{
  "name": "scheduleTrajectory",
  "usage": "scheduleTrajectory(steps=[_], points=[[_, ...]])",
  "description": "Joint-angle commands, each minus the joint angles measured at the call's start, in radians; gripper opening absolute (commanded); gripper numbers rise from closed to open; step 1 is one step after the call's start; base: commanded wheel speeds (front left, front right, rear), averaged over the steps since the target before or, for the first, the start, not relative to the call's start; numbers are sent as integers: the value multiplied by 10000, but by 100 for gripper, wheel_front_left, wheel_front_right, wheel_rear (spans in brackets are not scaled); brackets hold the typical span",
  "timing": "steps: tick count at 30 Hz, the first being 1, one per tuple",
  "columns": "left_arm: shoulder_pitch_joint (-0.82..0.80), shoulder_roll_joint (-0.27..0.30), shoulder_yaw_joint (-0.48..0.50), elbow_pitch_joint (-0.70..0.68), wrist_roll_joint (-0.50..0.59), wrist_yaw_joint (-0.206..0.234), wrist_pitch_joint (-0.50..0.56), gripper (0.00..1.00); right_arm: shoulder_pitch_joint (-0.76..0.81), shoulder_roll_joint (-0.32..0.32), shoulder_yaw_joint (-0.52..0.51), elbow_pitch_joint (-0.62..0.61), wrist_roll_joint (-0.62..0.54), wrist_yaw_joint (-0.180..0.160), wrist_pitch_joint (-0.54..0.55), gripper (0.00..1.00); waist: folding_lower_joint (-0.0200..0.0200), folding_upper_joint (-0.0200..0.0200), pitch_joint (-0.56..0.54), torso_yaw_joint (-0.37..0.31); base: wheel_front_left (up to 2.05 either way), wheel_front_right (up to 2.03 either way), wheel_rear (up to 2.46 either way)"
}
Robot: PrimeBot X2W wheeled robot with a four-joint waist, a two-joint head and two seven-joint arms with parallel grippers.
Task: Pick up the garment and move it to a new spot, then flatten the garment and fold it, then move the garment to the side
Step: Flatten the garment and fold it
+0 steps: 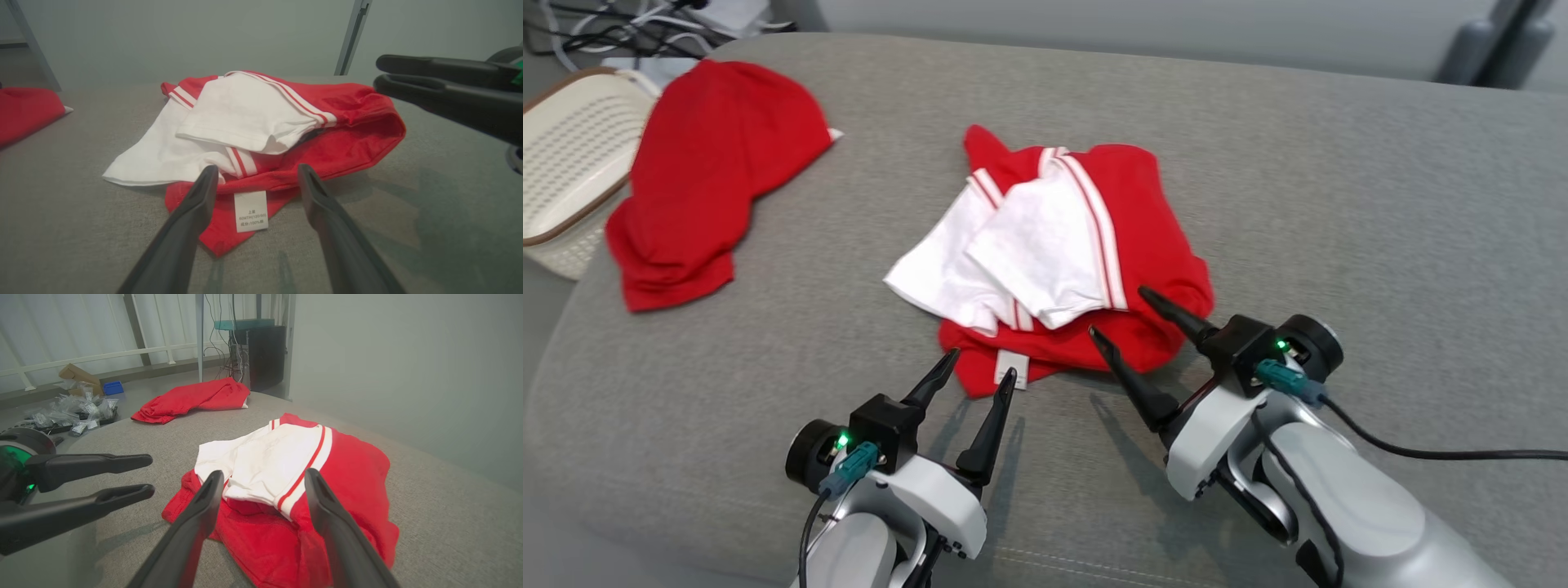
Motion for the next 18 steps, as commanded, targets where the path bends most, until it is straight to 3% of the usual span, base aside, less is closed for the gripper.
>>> scheduleTrajectory(steps=[1, 7, 18], points=[[3, 92, 337, -265, -129, 66, -47, 100, -166, 89, 244, -8, 169, 14, -59, 100, 0, 0, -131, 498, 0, 0, 0], [238, 92, 266, -375, -385, 119, -47, 100, -733, 31, 1063, 1430, 460, 14, -59, 100, 0, 0, -139, 1326, 0, 0, 0], [409, 91, 106, -487, -646, 232, -47, 100, -1363, -62, 1129, 3530, 101, 14, -59, 100, 0, 0, -35, 2141, 0, 0, 0]])
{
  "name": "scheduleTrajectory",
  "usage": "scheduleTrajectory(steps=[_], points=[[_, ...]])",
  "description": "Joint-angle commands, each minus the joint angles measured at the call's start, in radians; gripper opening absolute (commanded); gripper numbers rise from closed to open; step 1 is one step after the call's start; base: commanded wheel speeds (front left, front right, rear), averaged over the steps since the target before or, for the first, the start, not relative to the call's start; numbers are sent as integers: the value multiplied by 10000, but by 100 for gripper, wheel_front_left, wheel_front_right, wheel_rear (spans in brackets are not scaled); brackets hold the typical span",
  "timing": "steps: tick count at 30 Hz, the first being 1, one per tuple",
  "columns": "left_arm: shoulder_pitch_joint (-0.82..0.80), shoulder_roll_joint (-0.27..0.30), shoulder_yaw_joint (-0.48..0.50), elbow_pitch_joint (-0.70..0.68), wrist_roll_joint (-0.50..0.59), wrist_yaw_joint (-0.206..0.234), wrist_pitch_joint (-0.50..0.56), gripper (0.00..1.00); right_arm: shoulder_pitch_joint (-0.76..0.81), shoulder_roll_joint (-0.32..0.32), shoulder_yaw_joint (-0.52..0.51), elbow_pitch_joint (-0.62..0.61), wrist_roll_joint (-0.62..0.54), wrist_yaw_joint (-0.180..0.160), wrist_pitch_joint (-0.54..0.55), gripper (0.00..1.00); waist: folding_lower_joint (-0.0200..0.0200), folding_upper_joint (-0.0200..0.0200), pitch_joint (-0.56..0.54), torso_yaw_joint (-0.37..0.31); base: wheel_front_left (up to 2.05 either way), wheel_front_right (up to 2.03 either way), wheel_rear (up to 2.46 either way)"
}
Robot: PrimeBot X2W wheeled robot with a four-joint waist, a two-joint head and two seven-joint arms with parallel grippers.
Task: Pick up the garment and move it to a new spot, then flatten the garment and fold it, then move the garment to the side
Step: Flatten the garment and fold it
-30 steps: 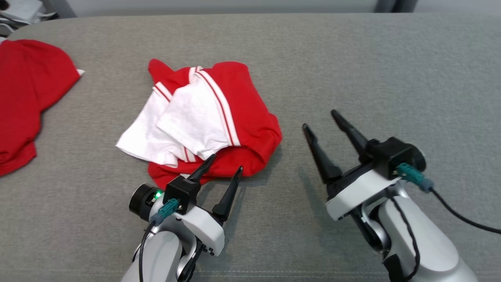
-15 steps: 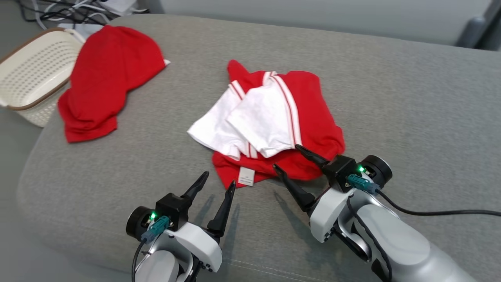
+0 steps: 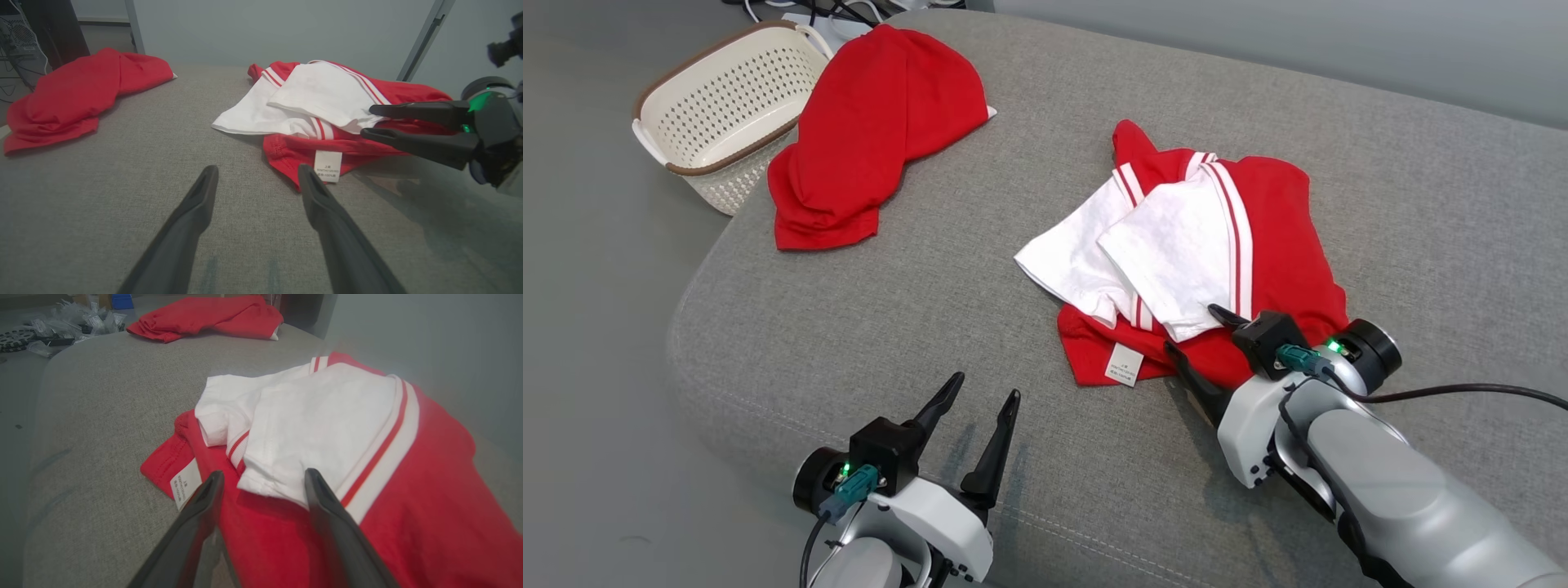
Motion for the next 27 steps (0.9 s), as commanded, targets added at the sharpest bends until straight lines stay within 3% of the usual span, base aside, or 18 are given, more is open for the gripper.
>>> scheduleTrajectory(steps=[1, 2, 5, 6, 18, 19, 21, 27], points=[[-68, 90, 318, -276, -85, 140, -47, 100, -208, 169, 77, 157, -125, 12, -61, 100, 0, 0, 27, 63, 0, 0, 0], [-67, 89, 320, -292, -107, 154, -47, 100, -245, 208, 87, 263, -123, 12, -61, 98, 0, 0, 32, 80, 0, 0, 0], [-95, 89, 316, -346, -148, 192, -47, 100, -438, 264, -176, 347, -140, 12, -61, 8, 0, 0, 63, 84, 0, 0, 0], [-106, 89, 320, -368, -154, 205, -47, 100, -478, 274, -317, 317, -150, 12, -61, 0, 0, 0, 77, 68, 0, 0, 0], [-169, 89, 511, -322, -98, 195, -47, 100, -347, 26, -1344, -625, -308, 12, -61, 0, 0, 0, 49, -648, 0, 0, 0], [-177, 89, 494, -308, -96, 190, -47, 100, -302, 28, -1123, -670, -321, 12, -61, 14, 0, 0, 41, -698, 0, 0, 0], [-201, 89, 451, -289, -139, 188, -47, 100, -220, 66, -588, -724, -209, 12, -61, 100, 0, 0, 53, -742, 0, 0, 0], [-279, 89, 221, -285, -286, 187, -47, 100, -496, -36, 655, -383, -36, 12, -61, 100, 0, 0, 156, -597, 0, 0, 0]])
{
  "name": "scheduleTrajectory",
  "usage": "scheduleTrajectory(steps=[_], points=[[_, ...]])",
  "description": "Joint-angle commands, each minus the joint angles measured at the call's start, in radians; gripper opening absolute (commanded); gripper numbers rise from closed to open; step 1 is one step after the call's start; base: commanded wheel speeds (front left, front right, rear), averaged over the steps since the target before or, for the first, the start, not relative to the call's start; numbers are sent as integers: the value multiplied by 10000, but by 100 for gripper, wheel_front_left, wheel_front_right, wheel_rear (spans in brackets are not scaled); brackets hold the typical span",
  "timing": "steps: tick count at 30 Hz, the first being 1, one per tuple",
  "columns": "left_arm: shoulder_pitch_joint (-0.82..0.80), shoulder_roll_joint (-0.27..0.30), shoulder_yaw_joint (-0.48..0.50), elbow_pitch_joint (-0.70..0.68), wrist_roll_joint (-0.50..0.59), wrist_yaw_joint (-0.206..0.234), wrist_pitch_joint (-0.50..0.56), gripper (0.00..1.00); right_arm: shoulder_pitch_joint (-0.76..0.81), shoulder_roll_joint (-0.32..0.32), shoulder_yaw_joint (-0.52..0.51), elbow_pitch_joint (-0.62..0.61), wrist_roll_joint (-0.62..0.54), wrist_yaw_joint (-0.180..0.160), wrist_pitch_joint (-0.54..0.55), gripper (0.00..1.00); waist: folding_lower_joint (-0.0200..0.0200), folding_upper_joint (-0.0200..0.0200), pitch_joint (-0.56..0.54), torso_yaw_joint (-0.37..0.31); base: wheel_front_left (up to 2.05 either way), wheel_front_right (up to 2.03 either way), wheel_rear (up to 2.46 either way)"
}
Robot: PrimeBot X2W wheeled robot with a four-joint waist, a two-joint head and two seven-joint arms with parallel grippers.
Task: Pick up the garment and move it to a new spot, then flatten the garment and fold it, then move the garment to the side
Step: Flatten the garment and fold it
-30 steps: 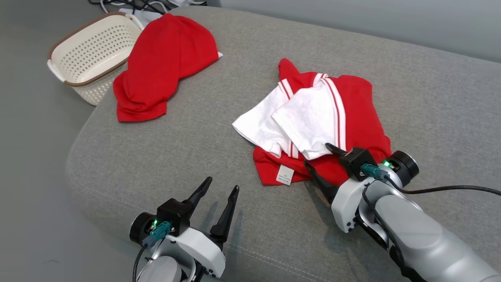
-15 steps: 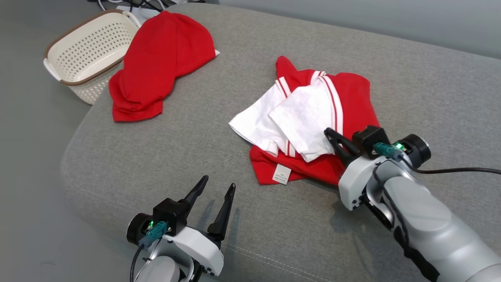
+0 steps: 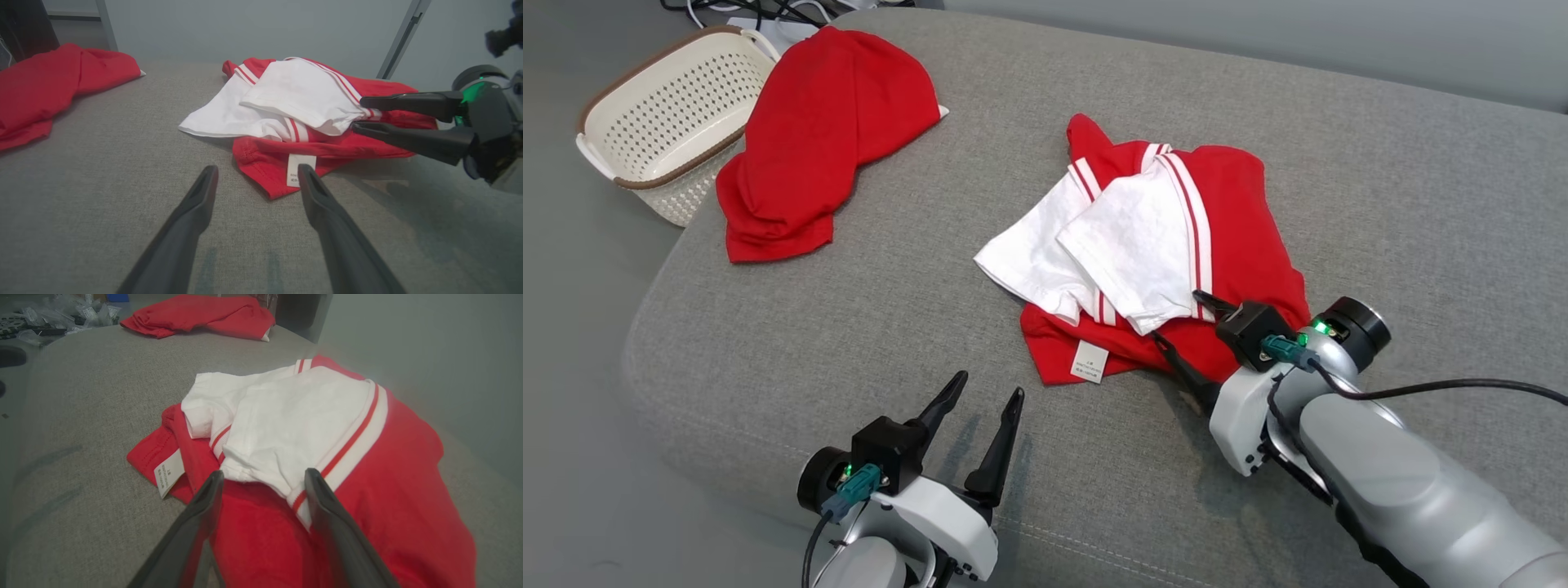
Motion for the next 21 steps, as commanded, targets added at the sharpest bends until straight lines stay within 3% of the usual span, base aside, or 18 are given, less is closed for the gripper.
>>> scheduleTrajectory(steps=[1, 8, 9, 10, 11, 12, 21], points=[[-324, 103, 256, -187, -141, 25, -49, 100, -212, 13, 105, 35, -37, 12, -61, 100, 0, 0, 55, 142, 0, 0, 0], [-313, 103, 123, -127, -245, 77, -49, 100, -800, 106, 592, 1321, -562, 12, 6, 100, 0, 0, 191, 695, 0, 0, 0], [-308, 103, 114, -136, -272, 80, -49, 100, -860, 126, 615, 1491, -581, 12, 33, 89, 0, 0, 203, 759, 0, 0, 0], [-302, 103, 112, -146, -285, 84, -49, 100, -894, 166, 602, 1642, -541, 12, 53, 44, 0, 0, 203, 796, 0, 0, 0], [-295, 103, 111, -154, -294, 93, -49, 100, -948, 198, 582, 1774, -512, 12, 54, 10, 0, 0, 199, 822, 0, 0, 0], [-284, 103, 115, -159, -306, 103, -49, 100, -1001, 222, 538, 1910, -479, 12, 55, 0, 0, 0, 191, 838, 0, 0, 0], [-276, 103, 284, -206, -270, 136, -49, 100, -1451, 235, -437, 2257, 82, 12, -43, 0, 0, 0, 42, 351, 0, 0, 0]])
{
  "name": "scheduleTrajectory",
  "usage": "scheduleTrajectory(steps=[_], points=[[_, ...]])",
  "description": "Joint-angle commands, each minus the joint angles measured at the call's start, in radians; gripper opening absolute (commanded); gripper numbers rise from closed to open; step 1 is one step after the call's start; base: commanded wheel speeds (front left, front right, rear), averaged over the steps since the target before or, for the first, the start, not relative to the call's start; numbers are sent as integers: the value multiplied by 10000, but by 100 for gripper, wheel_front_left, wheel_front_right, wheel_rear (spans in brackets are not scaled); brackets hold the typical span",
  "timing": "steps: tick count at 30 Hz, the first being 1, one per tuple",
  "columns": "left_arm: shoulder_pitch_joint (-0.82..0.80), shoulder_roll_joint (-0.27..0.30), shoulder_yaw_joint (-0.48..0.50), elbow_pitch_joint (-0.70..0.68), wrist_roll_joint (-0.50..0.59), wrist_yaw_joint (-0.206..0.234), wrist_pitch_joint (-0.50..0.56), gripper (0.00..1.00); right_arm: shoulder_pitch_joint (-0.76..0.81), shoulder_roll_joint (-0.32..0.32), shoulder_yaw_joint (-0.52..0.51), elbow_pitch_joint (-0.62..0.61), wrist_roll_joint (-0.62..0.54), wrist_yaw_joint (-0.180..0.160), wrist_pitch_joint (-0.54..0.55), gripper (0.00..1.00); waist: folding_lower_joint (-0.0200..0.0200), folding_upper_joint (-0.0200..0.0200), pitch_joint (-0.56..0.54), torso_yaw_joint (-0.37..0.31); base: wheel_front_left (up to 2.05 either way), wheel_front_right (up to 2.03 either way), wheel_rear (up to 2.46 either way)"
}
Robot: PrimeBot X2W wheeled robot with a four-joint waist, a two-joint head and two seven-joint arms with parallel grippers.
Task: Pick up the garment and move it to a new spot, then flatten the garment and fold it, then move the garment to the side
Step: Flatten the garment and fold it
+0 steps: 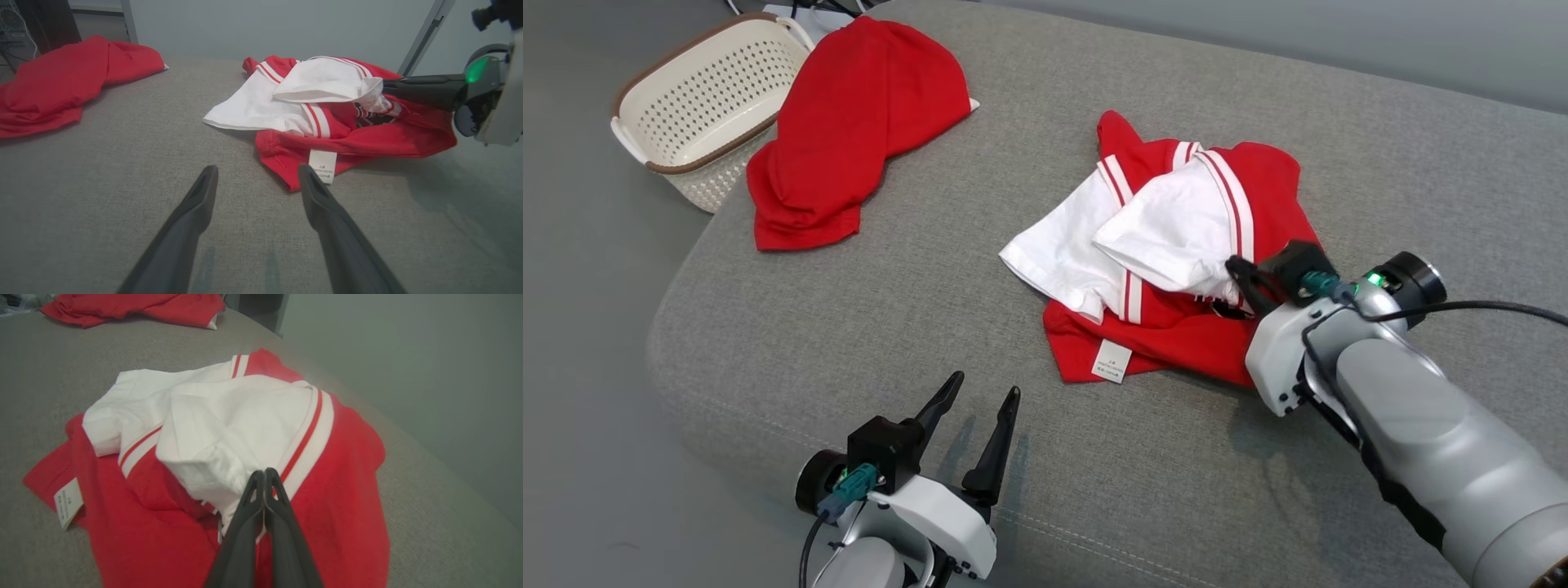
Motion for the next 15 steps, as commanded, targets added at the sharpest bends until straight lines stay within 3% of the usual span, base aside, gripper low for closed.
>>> scheduleTrajectory(steps=[1, 4, 9, 15], points=[[-282, 99, 367, -267, 38, 74, -49, 100, -147, -94, -420, -297, 281, 10, -134, 0, 0, 0, -57, -202, 0, 0, 0], [-305, 99, 423, -266, 72, 71, -49, 100, -153, -420, -1267, -776, 465, 10, -139, 0, 0, 0, -113, -413, 0, 0, 0], [-368, 99, 702, -236, 265, 47, -49, 100, 699, -1369, -3806, -1585, 375, 10, -142, 0, 0, 0, -275, -1093, 0, 0, 0], [-440, 99, 856, -113, 473, -54, -49, 100, 2066, -1645, -6118, -1761, -341, 10, -143, 0, 0, 0, -382, -2051, 0, 0, 0]])
